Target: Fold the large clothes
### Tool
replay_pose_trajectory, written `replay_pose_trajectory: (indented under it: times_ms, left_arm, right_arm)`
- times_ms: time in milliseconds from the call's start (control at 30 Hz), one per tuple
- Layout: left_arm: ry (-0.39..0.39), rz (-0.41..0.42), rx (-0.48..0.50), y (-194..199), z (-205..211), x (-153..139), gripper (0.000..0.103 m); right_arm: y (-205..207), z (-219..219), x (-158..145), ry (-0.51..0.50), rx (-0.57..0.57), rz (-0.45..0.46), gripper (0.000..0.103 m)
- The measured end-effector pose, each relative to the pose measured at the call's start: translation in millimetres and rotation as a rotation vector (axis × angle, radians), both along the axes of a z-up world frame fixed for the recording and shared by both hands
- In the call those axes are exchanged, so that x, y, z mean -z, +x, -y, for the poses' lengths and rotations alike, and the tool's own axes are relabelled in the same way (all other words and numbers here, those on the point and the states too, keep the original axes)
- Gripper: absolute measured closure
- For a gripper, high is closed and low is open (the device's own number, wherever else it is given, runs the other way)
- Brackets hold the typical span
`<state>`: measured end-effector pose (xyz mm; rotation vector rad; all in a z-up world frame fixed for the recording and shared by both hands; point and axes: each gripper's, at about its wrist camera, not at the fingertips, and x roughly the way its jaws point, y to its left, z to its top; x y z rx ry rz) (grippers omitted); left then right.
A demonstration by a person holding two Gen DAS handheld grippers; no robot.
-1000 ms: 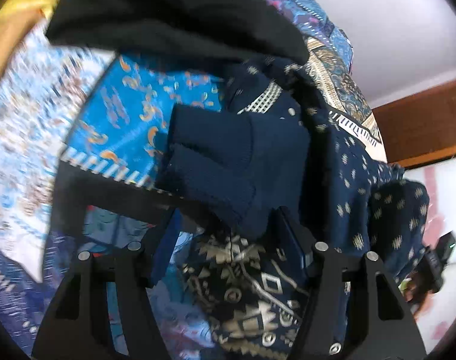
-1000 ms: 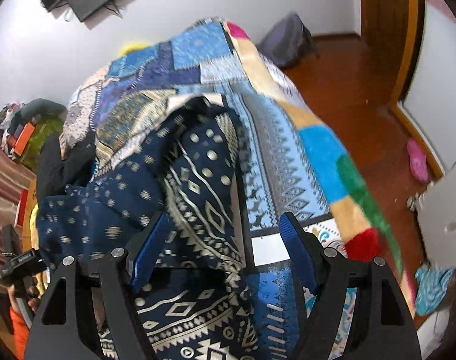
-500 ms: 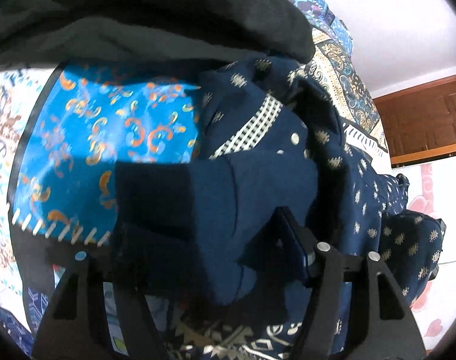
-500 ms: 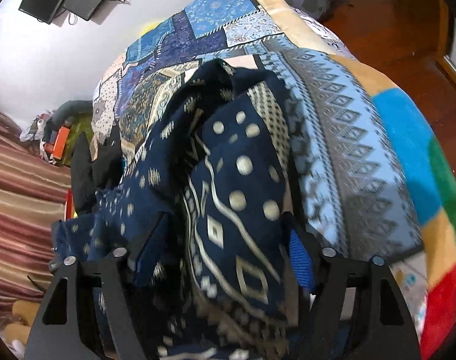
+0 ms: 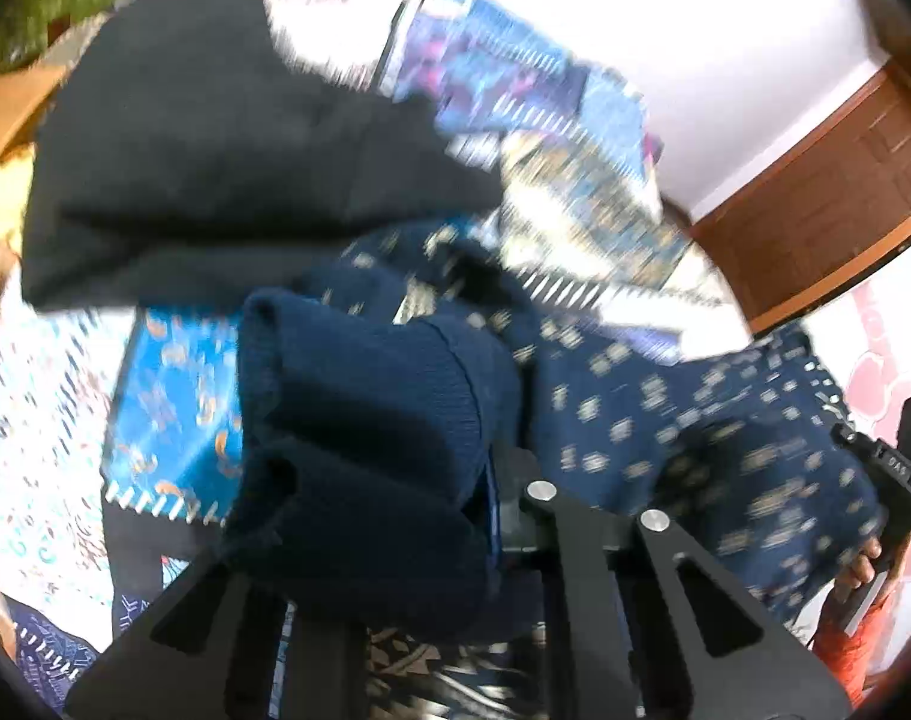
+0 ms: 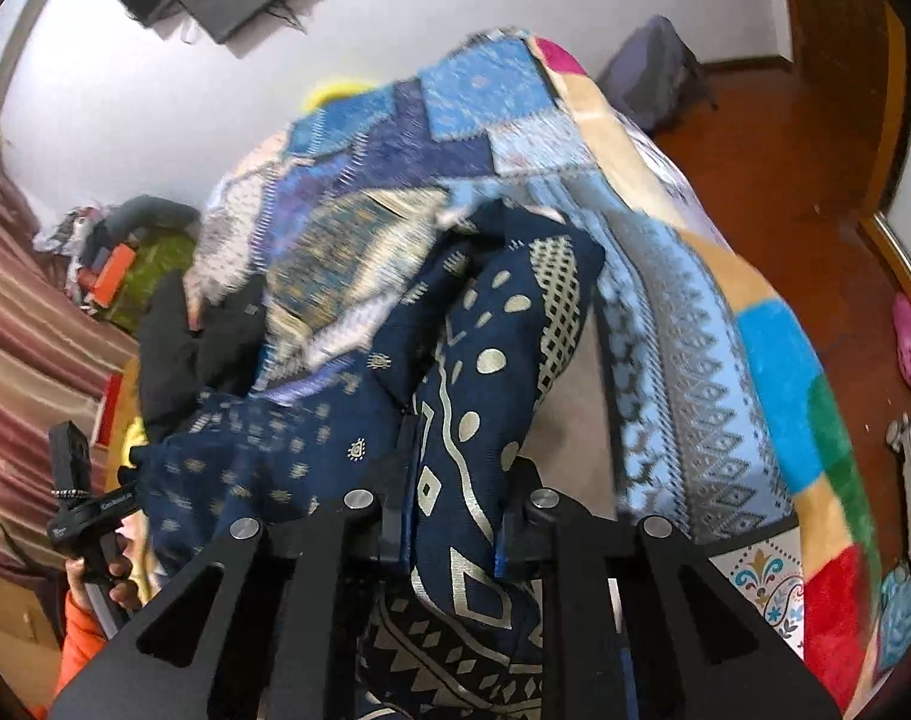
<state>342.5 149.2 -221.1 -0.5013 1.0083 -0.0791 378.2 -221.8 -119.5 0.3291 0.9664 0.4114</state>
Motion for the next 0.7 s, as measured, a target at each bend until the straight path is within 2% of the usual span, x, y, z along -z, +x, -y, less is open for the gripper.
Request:
replay_pose_trajectory:
  times_ms: [267, 400, 533, 700]
  left_arm:
    - [0.088, 0.248, -0.006, -7.1, -2.0, -112.4, 0.091]
    - [0.156, 0.336, -0.022, -0.4, -12.3, -148.8, 0.091]
    - [0.212, 0.370, -0.052, 12.1, -28.5, -163.1, 0.091]
    - [0.206, 0.335, -0.085, 37.8, -55.8, -147.5, 0.091]
  right_arm:
    - [6.9, -40.2, -68.0, -0.031, -0.087, 0.186, 0.088]
    - [21.9, -54.1, -90.5, -0.020, -0.097, 0.256, 0.088]
    - [43.4, -68.5, -102.3, -0.041, -0.091, 0.308, 0.088]
    - [70.1, -75.7, -88.7, -0.028, -0.067, 0.294, 0.088]
